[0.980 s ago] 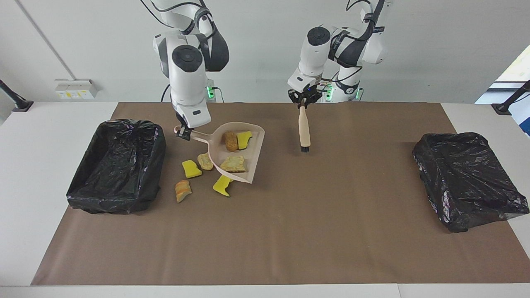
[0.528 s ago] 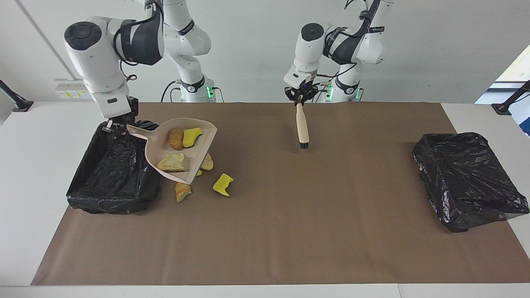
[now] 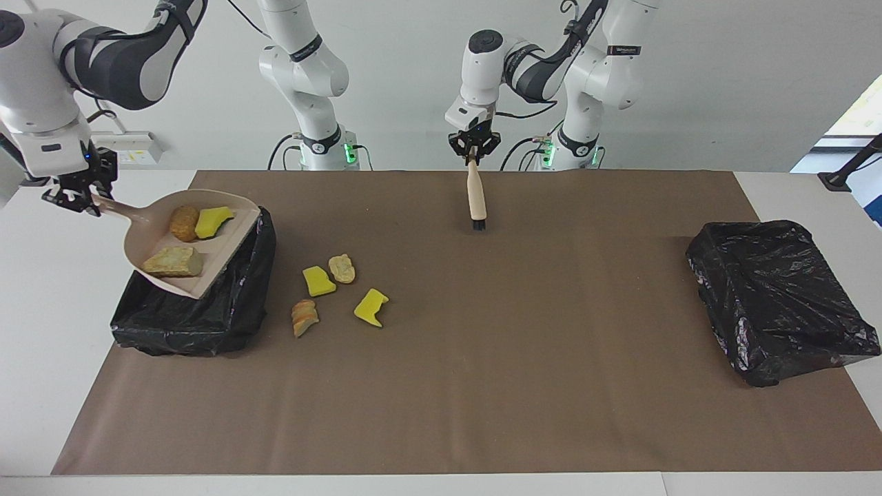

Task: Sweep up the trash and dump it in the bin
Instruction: 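Carry the dustpan over the bin with the right gripper and tip it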

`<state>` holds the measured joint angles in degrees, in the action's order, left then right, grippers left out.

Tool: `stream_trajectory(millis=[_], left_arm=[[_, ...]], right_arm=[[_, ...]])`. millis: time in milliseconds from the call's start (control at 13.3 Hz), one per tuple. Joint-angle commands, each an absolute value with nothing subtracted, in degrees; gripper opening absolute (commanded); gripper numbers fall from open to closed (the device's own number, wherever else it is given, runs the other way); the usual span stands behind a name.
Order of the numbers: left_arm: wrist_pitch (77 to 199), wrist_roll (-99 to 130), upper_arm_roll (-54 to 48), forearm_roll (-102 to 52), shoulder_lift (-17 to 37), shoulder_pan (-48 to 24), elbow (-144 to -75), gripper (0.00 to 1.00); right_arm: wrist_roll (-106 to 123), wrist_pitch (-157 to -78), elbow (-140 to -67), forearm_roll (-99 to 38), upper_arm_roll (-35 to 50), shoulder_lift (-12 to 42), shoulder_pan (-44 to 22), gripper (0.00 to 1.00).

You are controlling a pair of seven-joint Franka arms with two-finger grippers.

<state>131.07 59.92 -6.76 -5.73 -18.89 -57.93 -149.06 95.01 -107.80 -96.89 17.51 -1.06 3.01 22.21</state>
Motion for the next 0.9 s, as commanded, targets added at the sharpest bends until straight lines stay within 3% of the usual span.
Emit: stream_trajectory(millis=[0, 377, 528, 603, 679, 829], left_arm=[[134.6, 62.2, -6.0, -4.6, -19.6, -60.5, -151.8, 0.0], [135.2, 61.7, -6.0, -4.9, -17.1, -60.0, -151.7, 0.0], [135.3, 61.5, -5.9, -5.2, -16.2, -59.7, -151.2, 0.05], [135.2, 61.4, -5.8, -5.4, -15.6, -59.4, -150.7, 0.24], [134.7, 61.3, -5.7, -5.4, -15.6, -58.8, -150.7, 0.52], [134.3, 60.3, -5.7, -5.3, -15.1, -57.3, -150.2, 0.57]], right_arm=[[99.1, -111.7, -96.5, 24.6, -0.3, 3.5, 24.0, 0.0], [99.2, -120.5, -102.5, 38.9, -0.3, 3.5, 24.2, 0.0], [99.1, -123.5, -104.4, 44.0, -0.3, 3.6, 24.1, 0.0], [99.0, -123.6, -104.6, 45.8, -0.2, 3.8, 23.6, 0.0], [99.0, -123.6, -104.5, 47.0, -0.2, 4.0, 23.1, 0.0], [98.9, -123.9, -104.6, 49.9, -0.2, 4.8, 22.6, 0.0]])
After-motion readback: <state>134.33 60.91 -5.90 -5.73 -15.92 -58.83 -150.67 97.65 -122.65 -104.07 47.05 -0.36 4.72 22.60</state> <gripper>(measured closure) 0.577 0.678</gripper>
